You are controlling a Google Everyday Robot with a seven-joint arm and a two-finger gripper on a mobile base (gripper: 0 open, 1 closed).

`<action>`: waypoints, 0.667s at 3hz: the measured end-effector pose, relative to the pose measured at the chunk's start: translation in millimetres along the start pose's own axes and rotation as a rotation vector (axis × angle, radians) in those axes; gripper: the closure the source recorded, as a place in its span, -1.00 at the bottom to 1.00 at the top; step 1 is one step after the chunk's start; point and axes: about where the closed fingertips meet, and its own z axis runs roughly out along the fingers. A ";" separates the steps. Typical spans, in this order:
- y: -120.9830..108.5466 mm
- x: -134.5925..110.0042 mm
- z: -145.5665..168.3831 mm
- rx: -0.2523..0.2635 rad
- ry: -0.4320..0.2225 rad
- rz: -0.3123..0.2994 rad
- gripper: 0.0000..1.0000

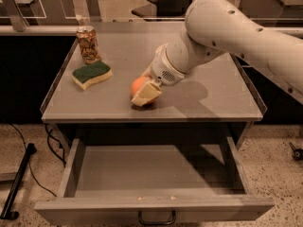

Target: Place orange into top drawer

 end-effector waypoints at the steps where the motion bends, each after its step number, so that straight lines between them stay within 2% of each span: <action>1: 0.0 0.0 0.0 0.000 0.000 0.000 0.89; 2: 1.1 -2.1 -2.5 -0.001 -0.002 -0.002 1.00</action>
Offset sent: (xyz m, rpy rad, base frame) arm -0.0044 -0.0019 0.0140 0.0088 -0.0063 0.0042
